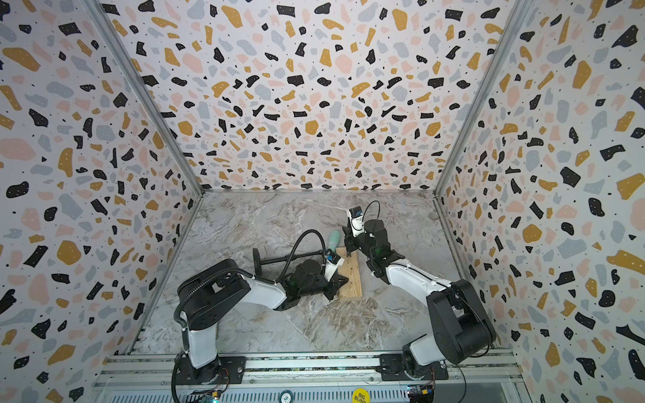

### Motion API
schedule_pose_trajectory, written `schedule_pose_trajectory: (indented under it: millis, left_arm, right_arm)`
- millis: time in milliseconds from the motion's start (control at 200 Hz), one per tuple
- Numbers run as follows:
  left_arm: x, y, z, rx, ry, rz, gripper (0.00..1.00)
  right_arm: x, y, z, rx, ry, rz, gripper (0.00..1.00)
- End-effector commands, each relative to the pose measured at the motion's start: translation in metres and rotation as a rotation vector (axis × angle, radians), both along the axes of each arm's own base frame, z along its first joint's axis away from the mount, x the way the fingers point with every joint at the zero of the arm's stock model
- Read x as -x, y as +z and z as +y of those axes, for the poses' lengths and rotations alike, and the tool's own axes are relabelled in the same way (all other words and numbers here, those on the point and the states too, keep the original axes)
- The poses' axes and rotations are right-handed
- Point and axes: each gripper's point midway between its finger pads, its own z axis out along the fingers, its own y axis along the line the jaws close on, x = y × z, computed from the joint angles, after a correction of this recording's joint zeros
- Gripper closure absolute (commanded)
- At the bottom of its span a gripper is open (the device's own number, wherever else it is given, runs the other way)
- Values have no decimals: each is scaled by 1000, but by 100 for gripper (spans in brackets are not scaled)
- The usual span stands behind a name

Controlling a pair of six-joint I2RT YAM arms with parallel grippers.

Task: Use a claw hammer to pull out a nail
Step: Remove the nail from the mounting plate.

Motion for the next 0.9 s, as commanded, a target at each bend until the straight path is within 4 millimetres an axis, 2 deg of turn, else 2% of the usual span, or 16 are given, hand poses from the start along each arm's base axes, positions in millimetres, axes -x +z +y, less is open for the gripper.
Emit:
schedule_pose_trajectory:
  millis: [0, 115, 290, 681, 896]
  left_arm:
    - [7, -44, 18, -126, 16, 85, 100]
    - [7, -44, 18, -127, 15, 84, 100]
    - [6, -45, 18, -127, 18, 84, 100]
    - [5, -45, 20, -129, 25, 85, 100]
    - [4, -46, 20, -131, 27, 86, 100]
  right_arm:
    - [4, 11, 7, -39, 33, 26, 100]
    - [3, 2, 3, -17, 7, 63, 100]
    - [-2, -1, 3, 37, 5, 117, 100]
    - [-4, -27, 8, 57, 22, 234, 100]
    - [-6, -41, 3, 75, 7, 306, 100]
